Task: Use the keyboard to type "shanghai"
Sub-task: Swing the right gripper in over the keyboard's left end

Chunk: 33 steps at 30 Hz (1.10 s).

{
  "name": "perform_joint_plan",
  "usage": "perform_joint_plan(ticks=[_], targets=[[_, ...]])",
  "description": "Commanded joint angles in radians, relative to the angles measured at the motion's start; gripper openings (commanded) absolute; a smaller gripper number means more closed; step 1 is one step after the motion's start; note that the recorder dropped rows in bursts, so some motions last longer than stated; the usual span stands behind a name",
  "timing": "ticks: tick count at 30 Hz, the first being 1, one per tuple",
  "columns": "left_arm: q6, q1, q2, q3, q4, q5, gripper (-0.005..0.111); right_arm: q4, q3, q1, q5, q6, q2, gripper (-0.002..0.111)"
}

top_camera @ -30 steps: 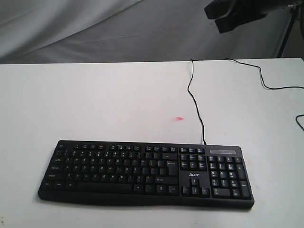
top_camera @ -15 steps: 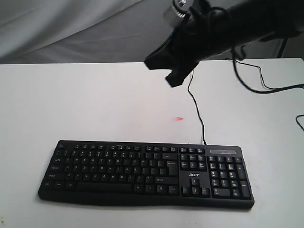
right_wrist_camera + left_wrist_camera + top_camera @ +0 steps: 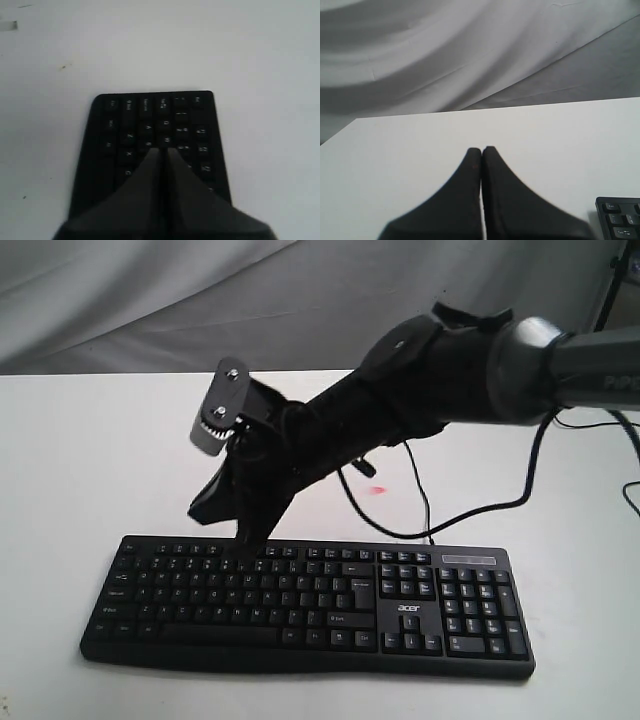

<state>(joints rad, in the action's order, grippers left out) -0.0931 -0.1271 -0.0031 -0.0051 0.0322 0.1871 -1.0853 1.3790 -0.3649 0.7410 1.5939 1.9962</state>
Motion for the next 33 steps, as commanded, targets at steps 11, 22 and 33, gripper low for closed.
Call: perform_joint_plan(ticks=[11,22,33], targets=[[0.003,0.004,0.003,0.005,-0.001,-0.004,0.001,-0.008,0.008,-0.150,-0.135,0.006,0.072,0.000],[0.003,0.004,0.003,0.005,-0.001,-0.004,0.001,-0.050,0.008,-0.204,-0.285,-0.002,0.111,0.000],[0.003,0.004,0.003,0.005,-0.001,-0.004,0.001,-0.107,0.008,-0.217,-0.311,0.041,0.127,0.000]])
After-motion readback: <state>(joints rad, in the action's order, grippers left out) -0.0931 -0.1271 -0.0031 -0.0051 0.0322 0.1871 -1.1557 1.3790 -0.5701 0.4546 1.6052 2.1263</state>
